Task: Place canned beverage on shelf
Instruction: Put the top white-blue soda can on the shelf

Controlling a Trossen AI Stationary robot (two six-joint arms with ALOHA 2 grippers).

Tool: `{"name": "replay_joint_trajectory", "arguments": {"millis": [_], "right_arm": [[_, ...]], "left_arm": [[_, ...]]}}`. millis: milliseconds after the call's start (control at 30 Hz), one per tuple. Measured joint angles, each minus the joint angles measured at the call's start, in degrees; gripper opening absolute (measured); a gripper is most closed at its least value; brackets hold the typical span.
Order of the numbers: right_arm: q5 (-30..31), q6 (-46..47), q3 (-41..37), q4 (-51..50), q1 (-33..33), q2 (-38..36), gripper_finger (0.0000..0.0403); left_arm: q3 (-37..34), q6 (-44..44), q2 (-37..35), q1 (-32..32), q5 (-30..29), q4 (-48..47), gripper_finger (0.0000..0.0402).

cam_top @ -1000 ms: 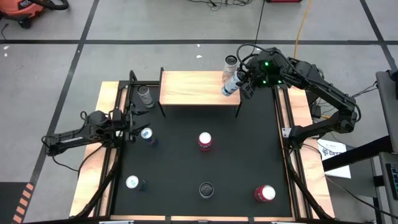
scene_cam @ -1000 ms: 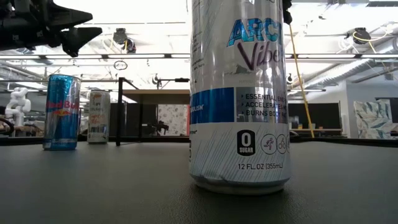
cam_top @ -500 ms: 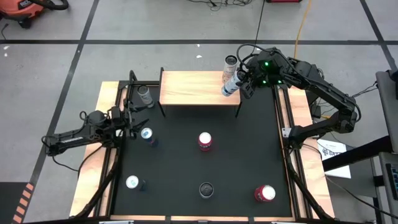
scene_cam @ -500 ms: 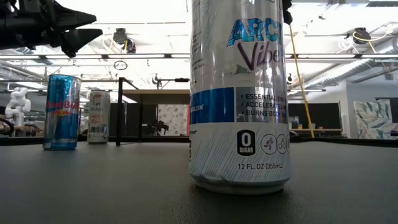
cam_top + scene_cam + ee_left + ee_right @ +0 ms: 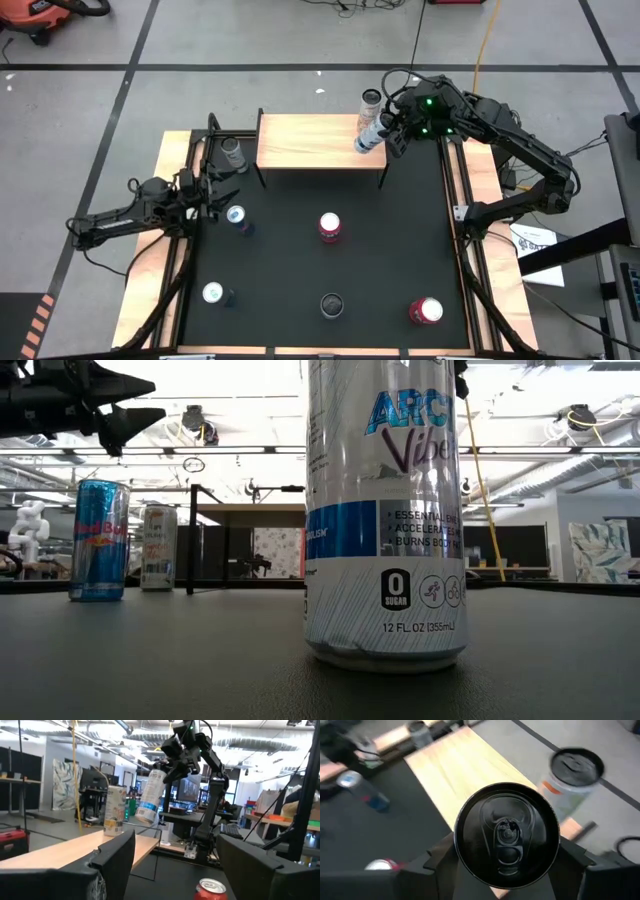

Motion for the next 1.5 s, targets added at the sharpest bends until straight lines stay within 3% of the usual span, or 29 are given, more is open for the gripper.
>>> {"name": "replay_joint_trajectory", "arguments": {"millis": [167,500,633,1133,1500], "right_arm": [[-2.8,-0.3,0.0,1.2,0.1,0.2,0.0210],[-3.0,-1.5,0.0,1.3,0.5,2.7,0.0210],[-7.9,-1.5,0.0,3.7,0.6,3.3,0.0210],[-10.3,-2.4,0.0,8.9,3.1,3.9,0.0210],[-10.3,-4.5,0.1,10.5,3.8,8.7,0.0210]], "left_arm": [[5.6,0.8,6.5,0.0,-0.6,0.2,0.0283],[19.6,4.7,28.3,1.0,-1.2,-1.8,0.0283],[24.6,4.9,36.1,3.5,-1.1,-1.8,0.0283],[43.8,4.9,64.6,14.2,18.3,-1.3,0.0283],[56.8,5.0,79.6,15.1,27.8,-1.0,0.0283]]}}
